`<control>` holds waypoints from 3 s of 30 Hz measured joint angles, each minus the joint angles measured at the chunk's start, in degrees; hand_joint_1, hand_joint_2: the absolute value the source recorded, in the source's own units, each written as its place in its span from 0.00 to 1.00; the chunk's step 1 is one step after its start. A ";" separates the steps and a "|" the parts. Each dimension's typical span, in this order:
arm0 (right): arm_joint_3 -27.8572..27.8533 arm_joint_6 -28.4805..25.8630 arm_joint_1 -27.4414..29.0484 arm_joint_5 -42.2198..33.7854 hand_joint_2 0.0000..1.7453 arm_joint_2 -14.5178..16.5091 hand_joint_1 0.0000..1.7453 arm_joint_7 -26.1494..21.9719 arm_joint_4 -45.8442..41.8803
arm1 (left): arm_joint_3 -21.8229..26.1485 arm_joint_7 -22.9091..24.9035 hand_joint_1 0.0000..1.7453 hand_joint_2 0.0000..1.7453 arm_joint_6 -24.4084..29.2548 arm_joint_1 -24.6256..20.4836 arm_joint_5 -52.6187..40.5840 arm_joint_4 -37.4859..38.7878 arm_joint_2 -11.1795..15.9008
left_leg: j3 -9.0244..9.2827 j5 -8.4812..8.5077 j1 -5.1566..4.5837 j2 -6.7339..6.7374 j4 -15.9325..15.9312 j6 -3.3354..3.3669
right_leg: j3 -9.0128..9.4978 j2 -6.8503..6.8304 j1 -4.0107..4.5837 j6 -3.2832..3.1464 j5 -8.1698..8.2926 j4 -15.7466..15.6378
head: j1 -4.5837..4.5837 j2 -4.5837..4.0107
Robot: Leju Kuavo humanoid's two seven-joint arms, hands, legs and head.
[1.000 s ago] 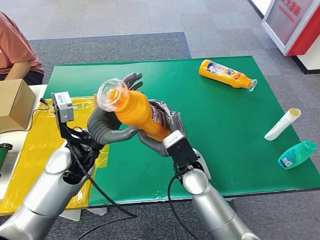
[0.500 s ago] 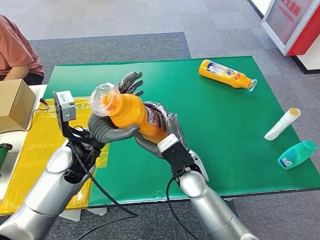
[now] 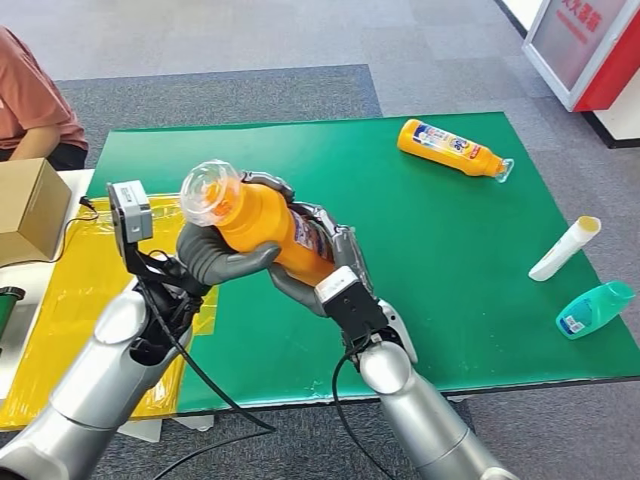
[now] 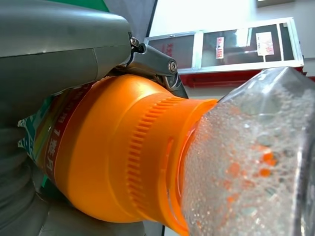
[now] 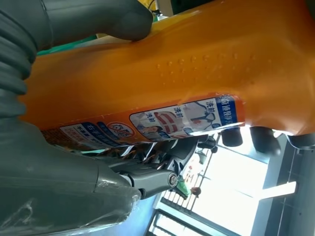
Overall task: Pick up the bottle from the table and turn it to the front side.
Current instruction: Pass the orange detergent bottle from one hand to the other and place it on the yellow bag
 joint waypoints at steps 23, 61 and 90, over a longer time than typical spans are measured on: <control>-4.08 3.11 -0.67 -10.67 1.00 -0.04 0.00 2.10 1.44 | 0.98 -6.33 1.00 1.00 6.27 3.77 -4.48 -3.14 0.34 | -0.02 0.00 0.00 0.00 0.00 0.00 | -0.01 0.00 0.00 0.00 0.00 0.00 | 0.00 0.00; -14.56 3.36 3.92 -9.68 1.00 -0.85 0.00 4.56 -3.57 | 10.51 8.52 1.00 1.00 37.26 16.24 -107.11 -15.69 3.78 | -0.02 0.00 0.00 0.00 0.00 0.00 | -0.03 0.00 0.00 0.00 0.00 0.00 | -0.01 0.00; -18.63 8.40 5.11 -6.01 1.00 1.73 0.00 7.08 -7.57 | 6.25 15.03 1.00 1.00 8.39 9.66 -104.71 14.15 9.97 | -0.07 0.10 0.00 0.02 0.00 -0.07 | -0.10 0.01 0.01 -0.10 0.09 0.00 | -0.01 0.00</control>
